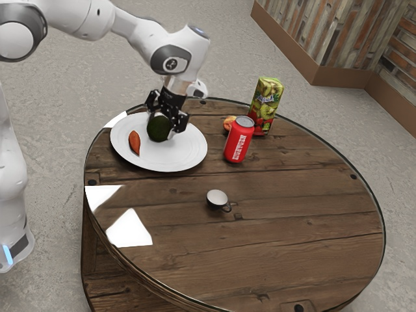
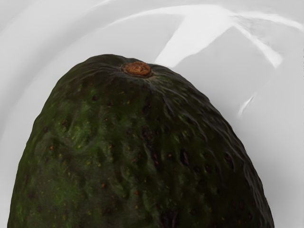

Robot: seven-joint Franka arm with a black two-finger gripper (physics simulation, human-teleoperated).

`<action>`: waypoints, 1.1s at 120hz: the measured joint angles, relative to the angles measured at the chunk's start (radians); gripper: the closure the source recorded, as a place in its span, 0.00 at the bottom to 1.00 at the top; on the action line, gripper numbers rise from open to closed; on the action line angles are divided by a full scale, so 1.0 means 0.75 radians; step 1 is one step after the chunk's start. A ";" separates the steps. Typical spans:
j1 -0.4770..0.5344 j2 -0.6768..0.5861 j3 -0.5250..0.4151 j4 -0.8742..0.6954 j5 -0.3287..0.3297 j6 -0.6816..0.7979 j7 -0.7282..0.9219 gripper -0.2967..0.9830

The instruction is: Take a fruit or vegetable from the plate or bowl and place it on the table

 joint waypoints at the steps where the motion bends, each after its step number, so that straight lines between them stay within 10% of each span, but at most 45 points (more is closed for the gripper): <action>1: 0.000 0.000 0.001 -0.002 -0.001 0.001 0.000 0.23; 46: -0.003 -0.006 0.004 0.005 -0.005 0.034 0.006 0.43; 67: -0.196 0.006 -0.109 0.469 0.025 -0.025 0.038 0.41; 99: -0.349 0.745 -0.550 1.051 0.008 -0.051 0.150 0.43; 132: -0.363 0.814 -0.562 1.134 0.001 -0.027 0.230 0.29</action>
